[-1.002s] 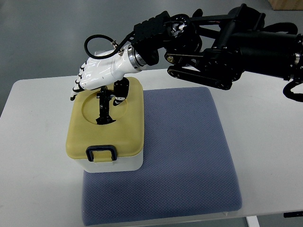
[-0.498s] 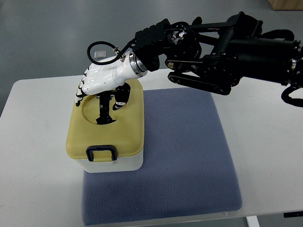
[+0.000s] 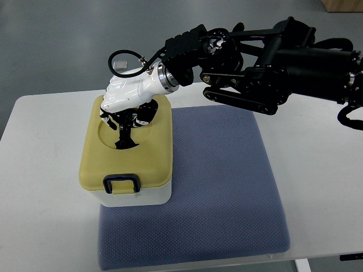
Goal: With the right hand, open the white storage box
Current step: 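Close the right hand's fingers around the black lid handle, then lift the yellow lid off the white box with the right hand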
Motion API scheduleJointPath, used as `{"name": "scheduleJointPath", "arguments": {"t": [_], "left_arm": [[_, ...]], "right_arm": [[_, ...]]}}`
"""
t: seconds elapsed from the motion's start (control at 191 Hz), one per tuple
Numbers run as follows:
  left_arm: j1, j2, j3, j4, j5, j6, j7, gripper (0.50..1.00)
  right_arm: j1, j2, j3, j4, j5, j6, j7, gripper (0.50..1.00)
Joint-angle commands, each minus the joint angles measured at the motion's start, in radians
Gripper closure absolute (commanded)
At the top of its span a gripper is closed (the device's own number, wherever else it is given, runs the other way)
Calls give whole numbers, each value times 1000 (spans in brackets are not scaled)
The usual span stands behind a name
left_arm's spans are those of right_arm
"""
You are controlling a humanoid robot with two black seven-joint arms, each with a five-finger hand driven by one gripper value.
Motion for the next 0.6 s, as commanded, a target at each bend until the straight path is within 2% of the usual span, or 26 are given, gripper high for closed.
{"name": "scheduleJointPath", "arguments": {"t": [0.0, 0.32, 0.593], "left_arm": [[0, 0, 1, 0, 0, 0, 0, 500], [0, 0, -1, 0, 0, 0, 0, 500], [0, 0, -1, 0, 0, 0, 0, 500]], "right_arm": [[1, -1, 1, 0, 2, -16, 1, 1000], [3, -7, 10, 1, 3, -36, 7, 1000], [18, -31, 127, 3, 11, -29, 10, 1000]]}}
